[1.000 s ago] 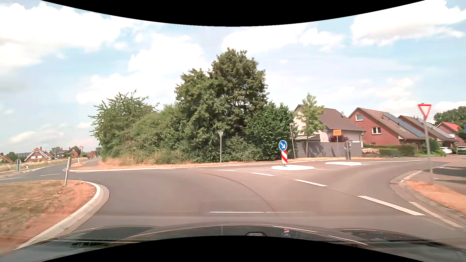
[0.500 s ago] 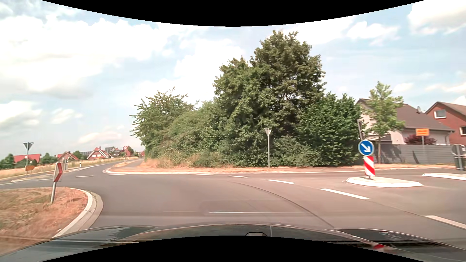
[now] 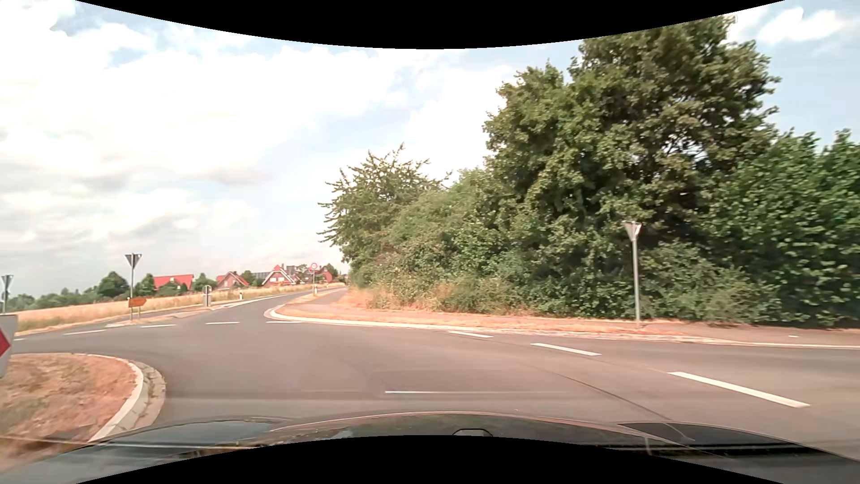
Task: Follow the waypoints while adhering to traffic rules and regulations
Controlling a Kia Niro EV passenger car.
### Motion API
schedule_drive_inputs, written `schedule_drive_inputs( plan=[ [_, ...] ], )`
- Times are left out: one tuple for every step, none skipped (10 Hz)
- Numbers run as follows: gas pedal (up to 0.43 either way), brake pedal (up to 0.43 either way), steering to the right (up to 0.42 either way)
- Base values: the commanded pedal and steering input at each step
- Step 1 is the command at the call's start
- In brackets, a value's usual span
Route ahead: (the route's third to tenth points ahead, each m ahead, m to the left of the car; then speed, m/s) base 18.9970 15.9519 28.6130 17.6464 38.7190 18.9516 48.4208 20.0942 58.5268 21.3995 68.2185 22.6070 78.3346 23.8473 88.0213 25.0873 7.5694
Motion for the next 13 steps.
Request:
schedule_drive_inputs(
  plan=[
    [0.169,0.0,-0.261],
    [0.157,0.0,-0.261],
    [0.157,0.0,-0.261],
    [0.157,0.0,-0.259],
    [0.157,0.0,-0.257],
    [0.157,0.0,-0.249],
    [0.169,0.0,-0.244],
    [0.169,0.0,-0.239],
    [0.169,0.0,-0.226],
    [0.169,0.0,-0.206],
    [0.169,0.0,-0.191],
    [0.169,0.0,-0.175],
    [0.169,0.0,-0.159]
  ],
)
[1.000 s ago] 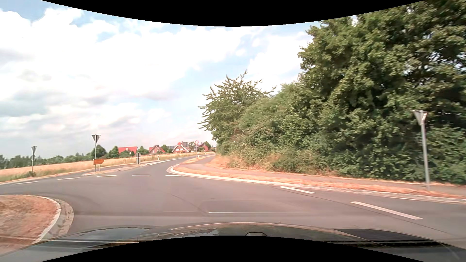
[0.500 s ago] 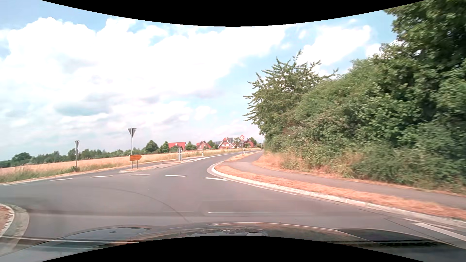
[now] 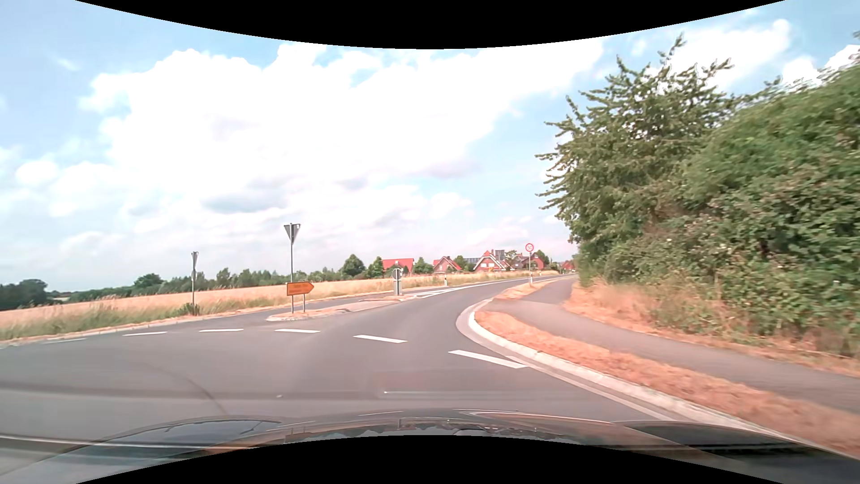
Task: Follow the waypoints while adhering to traffic rules and regulations
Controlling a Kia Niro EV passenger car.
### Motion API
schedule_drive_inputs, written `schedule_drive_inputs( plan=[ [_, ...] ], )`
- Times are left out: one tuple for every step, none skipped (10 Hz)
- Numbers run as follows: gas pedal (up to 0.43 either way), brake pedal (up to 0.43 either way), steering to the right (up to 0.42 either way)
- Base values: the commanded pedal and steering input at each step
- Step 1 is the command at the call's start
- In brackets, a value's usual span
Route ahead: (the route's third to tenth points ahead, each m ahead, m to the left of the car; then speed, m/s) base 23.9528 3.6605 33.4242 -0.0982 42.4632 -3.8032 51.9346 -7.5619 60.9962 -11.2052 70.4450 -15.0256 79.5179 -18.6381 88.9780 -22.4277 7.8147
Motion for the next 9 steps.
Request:
schedule_drive_inputs(
  plan=[
    [0.177,0.0,-0.135],
    [0.177,0.0,-0.115],
    [0.177,0.0,-0.083],
    [0.177,0.0,-0.053],
    [0.189,0.0,-0.018],
    [0.189,0.0,0.005],
    [0.197,0.0,0.027],
    [0.209,0.0,0.049],
    [0.209,0.0,0.065]
  ],
)
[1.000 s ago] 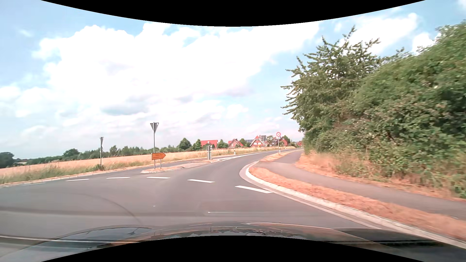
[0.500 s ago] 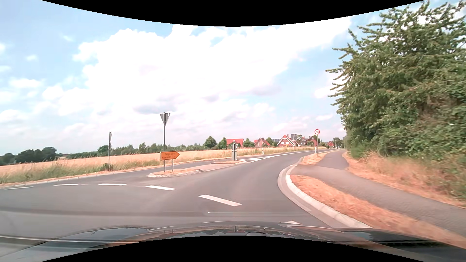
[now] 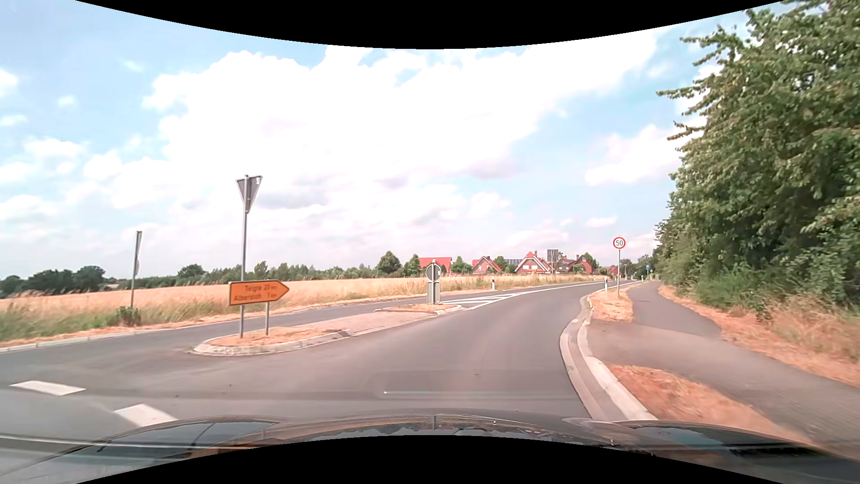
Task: Follow the waypoints while adhering to traffic rules and regulations
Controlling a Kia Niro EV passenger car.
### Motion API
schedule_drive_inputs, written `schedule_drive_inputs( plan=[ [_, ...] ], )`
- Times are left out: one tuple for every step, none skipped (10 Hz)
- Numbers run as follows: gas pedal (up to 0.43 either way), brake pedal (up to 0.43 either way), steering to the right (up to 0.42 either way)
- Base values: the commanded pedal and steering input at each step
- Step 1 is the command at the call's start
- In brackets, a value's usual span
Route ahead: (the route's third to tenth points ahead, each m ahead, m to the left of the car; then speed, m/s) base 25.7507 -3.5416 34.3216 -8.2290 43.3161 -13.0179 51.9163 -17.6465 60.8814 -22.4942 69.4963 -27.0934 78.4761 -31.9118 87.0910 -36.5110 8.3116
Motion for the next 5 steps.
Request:
schedule_drive_inputs(
  plan=[
    [0.209,0.0,0.084],
    [0.22,0.0,0.098],
    [0.228,0.0,0.109],
    [0.24,0.0,0.118],
    [0.24,0.0,0.125]
  ],
)
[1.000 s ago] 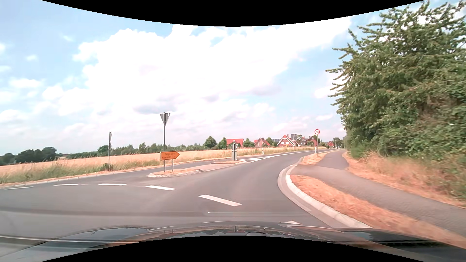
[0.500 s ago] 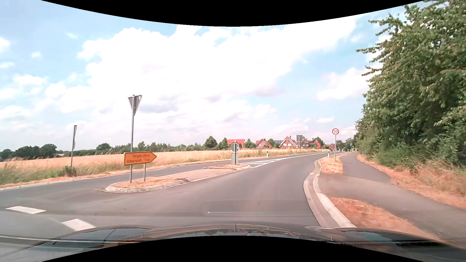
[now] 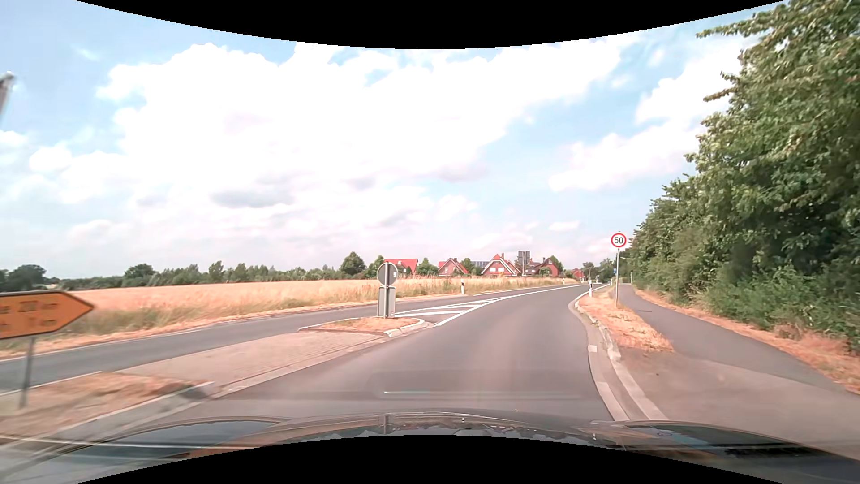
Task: Follow the waypoints while adhering to traffic rules and regulations
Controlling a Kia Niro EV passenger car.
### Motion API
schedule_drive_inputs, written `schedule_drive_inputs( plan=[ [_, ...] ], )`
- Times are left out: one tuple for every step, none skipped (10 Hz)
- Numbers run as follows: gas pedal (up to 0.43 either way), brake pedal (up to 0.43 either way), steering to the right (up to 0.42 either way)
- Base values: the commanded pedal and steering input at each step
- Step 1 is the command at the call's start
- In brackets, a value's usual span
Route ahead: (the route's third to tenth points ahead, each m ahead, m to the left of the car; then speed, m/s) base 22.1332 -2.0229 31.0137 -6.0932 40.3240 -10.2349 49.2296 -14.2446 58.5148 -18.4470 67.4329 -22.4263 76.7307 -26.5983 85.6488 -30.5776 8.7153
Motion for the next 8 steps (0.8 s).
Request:
schedule_drive_inputs(
  plan=[
    [0.24,0.0,0.125],
    [0.268,0.0,0.124],
    [0.268,0.0,0.119],
    [0.28,0.0,0.105],
    [0.287,0.0,0.093],
    [0.299,0.0,0.089],
    [0.299,0.0,0.088],
    [0.299,0.0,0.087]
  ],
)
